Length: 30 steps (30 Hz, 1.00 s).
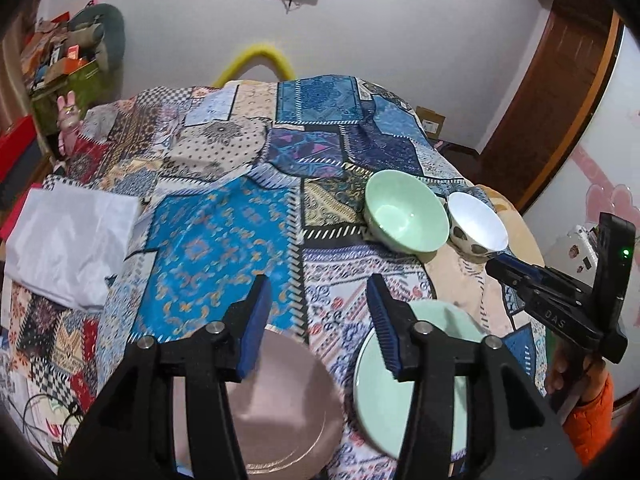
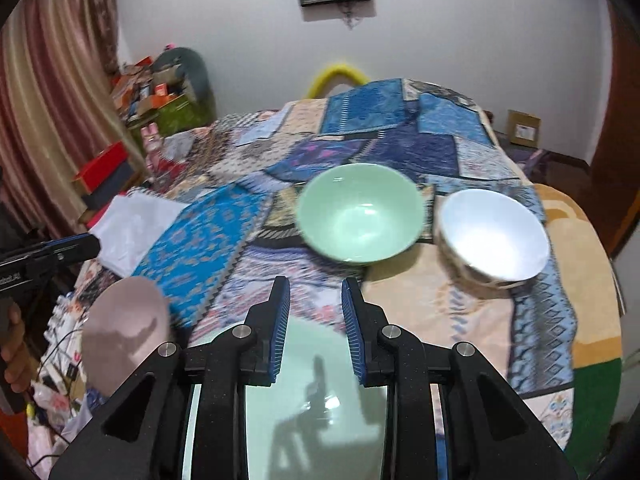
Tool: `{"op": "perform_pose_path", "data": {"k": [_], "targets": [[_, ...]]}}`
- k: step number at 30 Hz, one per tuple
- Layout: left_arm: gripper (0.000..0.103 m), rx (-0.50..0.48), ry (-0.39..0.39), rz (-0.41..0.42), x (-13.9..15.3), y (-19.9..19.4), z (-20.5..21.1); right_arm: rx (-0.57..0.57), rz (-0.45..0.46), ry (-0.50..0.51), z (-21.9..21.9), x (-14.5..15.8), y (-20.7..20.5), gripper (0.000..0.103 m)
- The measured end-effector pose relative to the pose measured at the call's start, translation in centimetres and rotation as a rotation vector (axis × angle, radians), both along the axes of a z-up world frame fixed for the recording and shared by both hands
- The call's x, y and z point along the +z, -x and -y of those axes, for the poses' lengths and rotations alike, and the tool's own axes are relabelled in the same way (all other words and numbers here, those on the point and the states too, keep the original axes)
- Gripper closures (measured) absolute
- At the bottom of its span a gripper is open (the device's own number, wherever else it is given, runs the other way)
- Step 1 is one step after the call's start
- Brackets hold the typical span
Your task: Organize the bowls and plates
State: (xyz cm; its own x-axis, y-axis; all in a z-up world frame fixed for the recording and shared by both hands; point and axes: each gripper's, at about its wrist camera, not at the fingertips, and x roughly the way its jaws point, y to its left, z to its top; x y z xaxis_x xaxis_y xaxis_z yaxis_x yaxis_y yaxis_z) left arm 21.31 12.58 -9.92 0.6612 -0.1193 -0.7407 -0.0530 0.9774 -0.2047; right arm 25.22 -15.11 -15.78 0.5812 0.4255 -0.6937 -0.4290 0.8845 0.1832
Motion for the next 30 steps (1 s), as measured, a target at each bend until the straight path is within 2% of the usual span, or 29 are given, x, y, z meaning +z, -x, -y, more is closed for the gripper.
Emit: {"op": "perform_pose_path", "data": {"k": [17,30], "targets": [[0.051,-0.082,-0.023,-0.099,-4.6,-8.6,3.3,-0.050,-0.107,0.021,0.8,-5.0,-8.3,0.079],[0.051,-0.105,-0.011,-0.120,-6.6,-11.5,3.3,-0.046,-0.158,0.034,-0.1,-6.9,-10.6,0.078]]}}
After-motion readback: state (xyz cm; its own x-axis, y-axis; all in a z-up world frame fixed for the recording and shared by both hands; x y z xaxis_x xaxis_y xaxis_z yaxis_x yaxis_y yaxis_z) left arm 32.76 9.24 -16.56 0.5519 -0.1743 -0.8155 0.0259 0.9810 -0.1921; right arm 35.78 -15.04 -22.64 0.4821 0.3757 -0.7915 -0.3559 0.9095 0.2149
